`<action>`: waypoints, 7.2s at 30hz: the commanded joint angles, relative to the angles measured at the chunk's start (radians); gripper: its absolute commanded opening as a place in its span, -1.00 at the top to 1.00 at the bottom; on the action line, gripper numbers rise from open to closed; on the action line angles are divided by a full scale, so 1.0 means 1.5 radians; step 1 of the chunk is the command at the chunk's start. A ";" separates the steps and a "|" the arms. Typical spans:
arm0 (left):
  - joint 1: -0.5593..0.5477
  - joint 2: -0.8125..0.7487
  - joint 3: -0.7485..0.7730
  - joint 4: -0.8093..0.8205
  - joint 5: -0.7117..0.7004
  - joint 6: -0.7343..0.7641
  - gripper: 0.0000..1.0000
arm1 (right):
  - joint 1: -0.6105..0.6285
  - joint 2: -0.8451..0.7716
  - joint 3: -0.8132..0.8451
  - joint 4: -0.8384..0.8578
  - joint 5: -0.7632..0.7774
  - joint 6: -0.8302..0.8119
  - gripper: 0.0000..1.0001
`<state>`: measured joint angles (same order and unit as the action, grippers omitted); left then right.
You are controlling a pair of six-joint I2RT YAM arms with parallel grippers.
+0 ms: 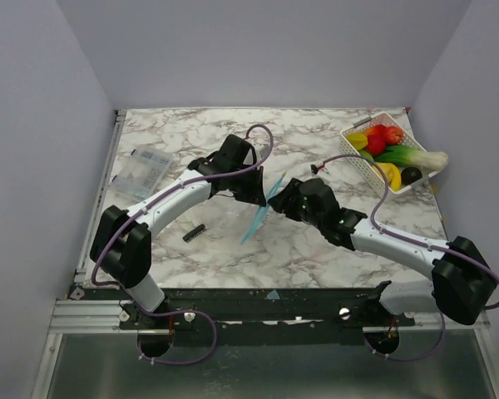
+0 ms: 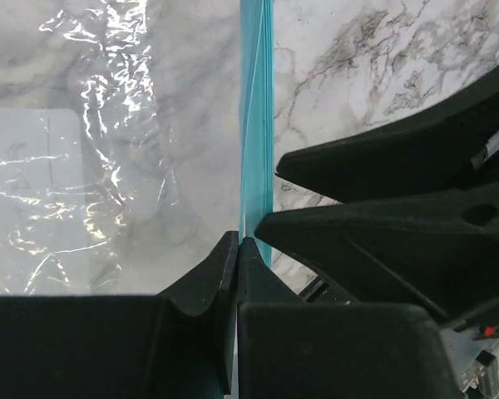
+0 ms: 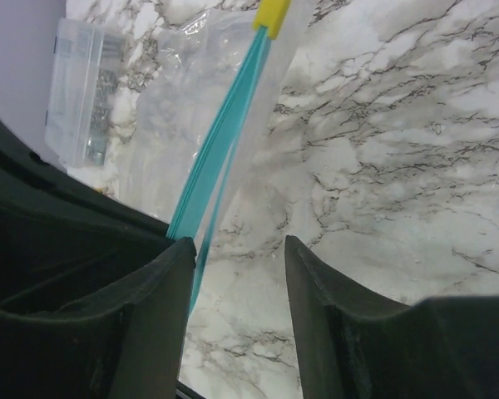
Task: Place the food in the zip-top bag and seal the zipper
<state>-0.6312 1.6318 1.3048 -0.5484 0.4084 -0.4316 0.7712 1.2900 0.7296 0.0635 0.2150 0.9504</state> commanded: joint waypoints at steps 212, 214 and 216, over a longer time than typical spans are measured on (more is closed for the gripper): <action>-0.001 -0.158 0.001 0.005 -0.058 0.057 1.00 | 0.023 -0.112 -0.059 0.140 -0.077 -0.117 0.59; 0.001 -0.160 -0.002 0.009 -0.053 0.056 1.00 | 0.023 -0.097 -0.049 0.140 -0.091 -0.101 0.46; 0.001 -0.164 -0.005 0.012 -0.052 0.055 1.00 | 0.022 -0.083 -0.044 0.139 -0.099 -0.082 0.18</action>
<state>-0.6365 1.4250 1.3159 -0.5640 0.2928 -0.3382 0.7979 1.1286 0.6479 0.2203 0.1028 0.7395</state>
